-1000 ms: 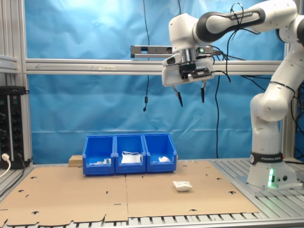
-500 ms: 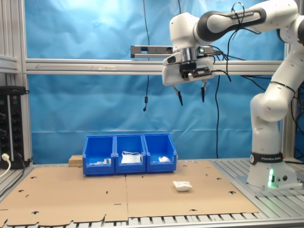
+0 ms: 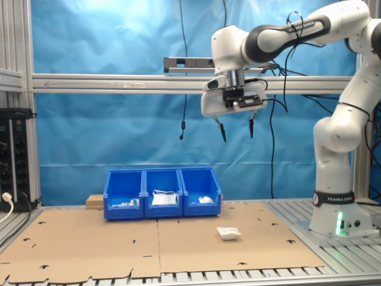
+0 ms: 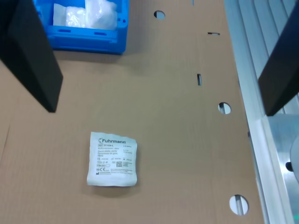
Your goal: Pick and place sorting task of medical equipment.
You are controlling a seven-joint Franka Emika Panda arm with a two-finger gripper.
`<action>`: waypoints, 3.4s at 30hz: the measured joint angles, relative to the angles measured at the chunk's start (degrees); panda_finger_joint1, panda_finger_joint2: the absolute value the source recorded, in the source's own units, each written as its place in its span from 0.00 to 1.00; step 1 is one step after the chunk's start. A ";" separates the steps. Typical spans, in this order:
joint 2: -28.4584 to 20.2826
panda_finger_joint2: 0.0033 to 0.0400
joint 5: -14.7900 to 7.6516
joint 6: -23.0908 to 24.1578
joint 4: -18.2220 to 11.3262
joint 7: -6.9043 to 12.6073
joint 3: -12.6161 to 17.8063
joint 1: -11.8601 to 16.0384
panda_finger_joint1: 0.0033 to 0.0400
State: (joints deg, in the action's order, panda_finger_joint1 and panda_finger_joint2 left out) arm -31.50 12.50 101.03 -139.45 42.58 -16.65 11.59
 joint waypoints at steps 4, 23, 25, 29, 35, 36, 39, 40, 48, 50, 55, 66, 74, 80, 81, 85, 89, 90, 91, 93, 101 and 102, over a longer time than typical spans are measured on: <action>1.03 1.00 0.00 4.54 -2.93 0.00 0.16 -0.87 1.00; 12.83 1.00 0.01 40.10 -21.38 0.00 0.43 -4.05 1.00; 14.96 1.00 0.01 43.99 -22.80 0.00 0.43 -4.07 1.00; 19.26 1.00 0.01 50.81 -24.77 0.00 0.45 -4.07 1.00; 25.46 1.00 0.01 58.95 -26.17 0.00 0.58 -4.07 1.00; 26.39 1.00 0.01 60.11 -26.31 0.00 0.63 -4.07 1.00; 29.92 1.00 0.01 64.38 -26.49 0.00 1.09 -4.07 1.00; 30.71 1.00 0.01 65.39 -26.49 0.00 1.24 -4.07 1.00; 36.72 1.00 0.01 72.14 -26.08 0.00 3.24 -4.07 1.00; 38.00 1.00 0.01 73.35 -25.82 0.00 4.01 -4.07 1.00; 40.24 1.00 0.15 75.84 -25.34 0.00 5.96 -4.07 1.00; 41.78 1.00 0.64 79.41 -24.71 0.00 9.62 -4.07 1.00; 42.21 1.00 0.86 80.48 -24.67 0.00 10.40 -4.07 1.00; 42.73 1.00 1.04 81.06 -24.68 0.00 10.55 -4.07 1.00; 42.80 1.00 1.07 81.10 -24.69 0.00 10.55 -4.07 1.00; 42.88 1.00 1.12 81.22 -24.78 0.00 10.55 -4.08 1.00; 42.88 1.00 1.14 81.38 -24.83 0.00 10.55 -4.08 1.00; 42.88 1.00 1.14 81.42 -24.83 0.00 10.55 -4.08 1.00; 42.88 1.00 1.15 81.46 -24.83 0.00 10.55 -4.08 1.00; 42.88 1.00 1.15 81.54 -24.83 0.00 10.55 -4.08 1.00; 42.89 1.00 1.15 81.84 -24.83 0.00 10.55 -4.08 1.00; 42.89 1.00 1.15 81.87 -24.83 0.00 10.55 -4.08 1.00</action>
State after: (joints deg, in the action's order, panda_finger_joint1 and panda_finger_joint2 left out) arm 11.39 13.65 182.90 -164.28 42.58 -6.10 7.51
